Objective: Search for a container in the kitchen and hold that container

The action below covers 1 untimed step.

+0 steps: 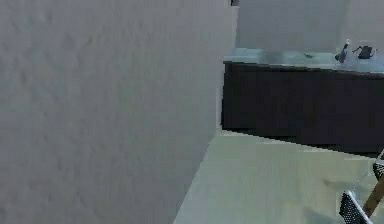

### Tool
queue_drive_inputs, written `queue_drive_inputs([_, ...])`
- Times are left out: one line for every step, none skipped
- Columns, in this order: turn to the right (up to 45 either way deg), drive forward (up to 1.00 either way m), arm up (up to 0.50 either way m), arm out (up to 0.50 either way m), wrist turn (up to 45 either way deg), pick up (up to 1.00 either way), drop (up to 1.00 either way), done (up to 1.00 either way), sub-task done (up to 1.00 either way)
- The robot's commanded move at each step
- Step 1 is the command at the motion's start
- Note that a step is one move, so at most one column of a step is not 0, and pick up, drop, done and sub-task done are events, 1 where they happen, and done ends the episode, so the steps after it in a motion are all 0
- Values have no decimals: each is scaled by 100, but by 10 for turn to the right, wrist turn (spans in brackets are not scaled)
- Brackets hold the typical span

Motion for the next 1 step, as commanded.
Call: queue_drive_inputs([180, 0, 0, 0, 0, 0, 0, 0, 0])
